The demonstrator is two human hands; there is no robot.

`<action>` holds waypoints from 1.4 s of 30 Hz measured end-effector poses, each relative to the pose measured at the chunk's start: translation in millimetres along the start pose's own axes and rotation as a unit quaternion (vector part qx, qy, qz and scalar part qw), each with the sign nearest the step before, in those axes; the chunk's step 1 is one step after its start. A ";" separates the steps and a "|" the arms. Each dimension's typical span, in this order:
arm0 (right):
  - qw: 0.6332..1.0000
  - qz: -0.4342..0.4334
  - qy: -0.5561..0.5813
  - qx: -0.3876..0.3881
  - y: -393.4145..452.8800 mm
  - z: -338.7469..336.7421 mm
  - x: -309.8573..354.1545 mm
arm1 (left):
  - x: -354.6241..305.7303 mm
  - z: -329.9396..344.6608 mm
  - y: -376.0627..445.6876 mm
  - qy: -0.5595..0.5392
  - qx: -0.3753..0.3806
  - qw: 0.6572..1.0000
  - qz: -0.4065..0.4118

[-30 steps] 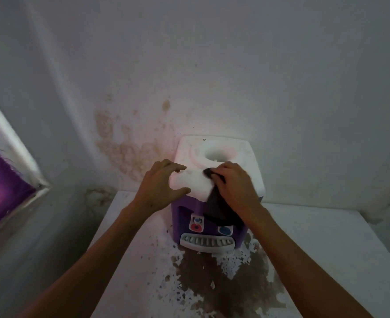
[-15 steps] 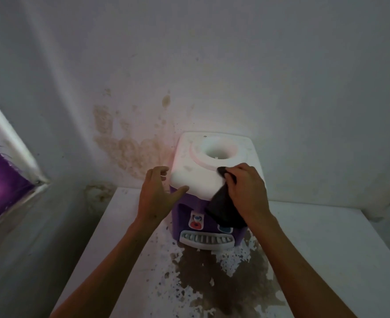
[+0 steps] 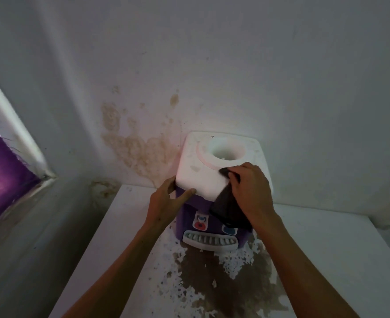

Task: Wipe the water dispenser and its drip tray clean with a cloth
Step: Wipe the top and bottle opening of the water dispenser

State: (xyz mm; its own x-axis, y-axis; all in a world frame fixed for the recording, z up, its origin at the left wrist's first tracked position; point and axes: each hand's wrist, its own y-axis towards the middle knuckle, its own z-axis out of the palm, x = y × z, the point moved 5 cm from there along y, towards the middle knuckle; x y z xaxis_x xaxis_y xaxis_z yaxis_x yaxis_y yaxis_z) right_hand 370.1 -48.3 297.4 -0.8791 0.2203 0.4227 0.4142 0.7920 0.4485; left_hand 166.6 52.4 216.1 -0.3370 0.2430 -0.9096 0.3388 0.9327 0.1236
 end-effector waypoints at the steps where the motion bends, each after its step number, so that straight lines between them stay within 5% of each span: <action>1: 1.000 0.008 -0.008 -0.012 -1.1 0.2 1.6 | 0.7 -1.0 -0.2 -0.002 -0.003 1.000 -0.001; 9: 0.987 -0.137 0.034 0.070 -2.5 19.5 42.8 | -0.2 -3.8 4.0 0.023 0.002 1.000 0.005; 13: 0.980 -0.145 0.059 0.124 -5.2 10.4 25.4 | 0.8 -11.4 15.6 0.036 0.029 0.999 -0.006; 25: 0.980 -0.173 0.019 0.094 17.6 28.8 47.5 | -1.7 -14.1 25.2 0.030 0.056 0.998 -0.021; 42: 0.967 -0.193 0.001 0.165 14.8 18.8 43.1 | -10.0 -22.7 44.9 0.075 0.099 0.990 -0.070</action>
State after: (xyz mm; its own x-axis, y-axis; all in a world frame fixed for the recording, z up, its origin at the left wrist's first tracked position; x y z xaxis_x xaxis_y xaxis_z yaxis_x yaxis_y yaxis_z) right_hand 333.9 -16.3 307.5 -0.9523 -0.1297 0.2760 -0.0438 0.9538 0.2972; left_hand 165.3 97.8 239.8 -0.5139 0.1658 -0.8417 0.4406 0.8928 -0.0932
